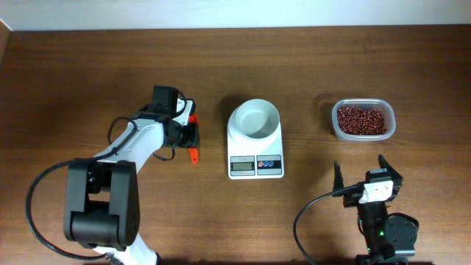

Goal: Scoop item into bowl and weigh 50g on scale
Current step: 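Lower the left gripper and close it on the red scoop handle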

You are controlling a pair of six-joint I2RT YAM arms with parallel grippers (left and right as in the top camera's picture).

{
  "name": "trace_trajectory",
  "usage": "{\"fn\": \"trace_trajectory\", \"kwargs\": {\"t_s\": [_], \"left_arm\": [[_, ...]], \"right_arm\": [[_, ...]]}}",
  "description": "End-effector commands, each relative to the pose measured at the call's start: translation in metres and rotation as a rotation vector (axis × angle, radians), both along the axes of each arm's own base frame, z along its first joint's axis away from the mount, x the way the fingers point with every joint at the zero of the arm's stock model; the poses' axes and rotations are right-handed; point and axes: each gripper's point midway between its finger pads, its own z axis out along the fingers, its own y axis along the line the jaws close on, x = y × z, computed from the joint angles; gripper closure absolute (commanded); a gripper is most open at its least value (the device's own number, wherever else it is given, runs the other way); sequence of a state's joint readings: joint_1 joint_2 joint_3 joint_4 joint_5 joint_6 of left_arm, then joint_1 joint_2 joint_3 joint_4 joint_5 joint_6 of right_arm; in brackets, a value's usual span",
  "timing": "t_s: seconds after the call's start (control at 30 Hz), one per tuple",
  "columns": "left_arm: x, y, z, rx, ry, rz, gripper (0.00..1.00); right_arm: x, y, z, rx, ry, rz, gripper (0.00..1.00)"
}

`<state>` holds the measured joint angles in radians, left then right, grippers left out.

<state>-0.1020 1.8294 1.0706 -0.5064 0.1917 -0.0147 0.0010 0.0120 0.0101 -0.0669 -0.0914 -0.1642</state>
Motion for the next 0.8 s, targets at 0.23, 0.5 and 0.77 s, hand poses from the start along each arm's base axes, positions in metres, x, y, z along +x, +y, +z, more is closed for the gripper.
{"fn": "trace_trajectory", "kwargs": {"t_s": [0.23, 0.5, 0.77], "left_arm": [[-0.0013, 0.0039, -0.0056, 0.015, 0.008, 0.0, 0.01], [0.0021, 0.0042, -0.0046, 0.018, -0.007, 0.001, 0.01], [0.0024, 0.0042, -0.0045, 0.017, -0.008, 0.001, 0.04]], "right_arm": [[-0.0003, 0.0025, -0.0021, 0.004, 0.004, 0.012, 0.01], [-0.0003, 0.0024, -0.0021, 0.004, 0.004, 0.011, 0.01], [-0.0003, 0.0024, -0.0021, 0.004, 0.004, 0.011, 0.01]]}}
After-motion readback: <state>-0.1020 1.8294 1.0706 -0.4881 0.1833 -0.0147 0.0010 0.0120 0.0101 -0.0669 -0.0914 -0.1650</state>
